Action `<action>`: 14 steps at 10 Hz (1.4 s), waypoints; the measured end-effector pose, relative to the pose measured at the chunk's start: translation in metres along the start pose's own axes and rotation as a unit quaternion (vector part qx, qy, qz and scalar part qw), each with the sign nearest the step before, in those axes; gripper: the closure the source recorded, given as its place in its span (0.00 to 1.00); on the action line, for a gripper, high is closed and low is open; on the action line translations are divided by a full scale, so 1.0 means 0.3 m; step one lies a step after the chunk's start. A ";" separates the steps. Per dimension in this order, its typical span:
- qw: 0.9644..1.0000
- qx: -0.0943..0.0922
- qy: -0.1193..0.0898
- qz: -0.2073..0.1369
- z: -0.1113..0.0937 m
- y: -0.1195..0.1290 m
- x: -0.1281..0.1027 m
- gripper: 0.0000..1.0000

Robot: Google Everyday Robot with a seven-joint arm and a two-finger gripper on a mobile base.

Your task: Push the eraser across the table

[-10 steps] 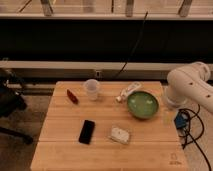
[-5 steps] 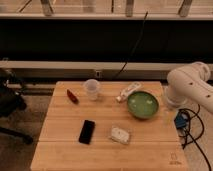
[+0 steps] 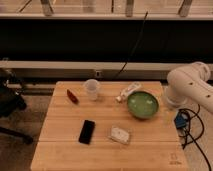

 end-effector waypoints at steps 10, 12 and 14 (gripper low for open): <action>0.998 0.014 0.036 -0.054 0.022 0.050 -0.226 0.20; 0.997 0.015 0.040 -0.068 0.040 0.063 -0.264 0.20; 0.996 0.014 0.041 -0.080 0.067 0.075 -0.284 0.20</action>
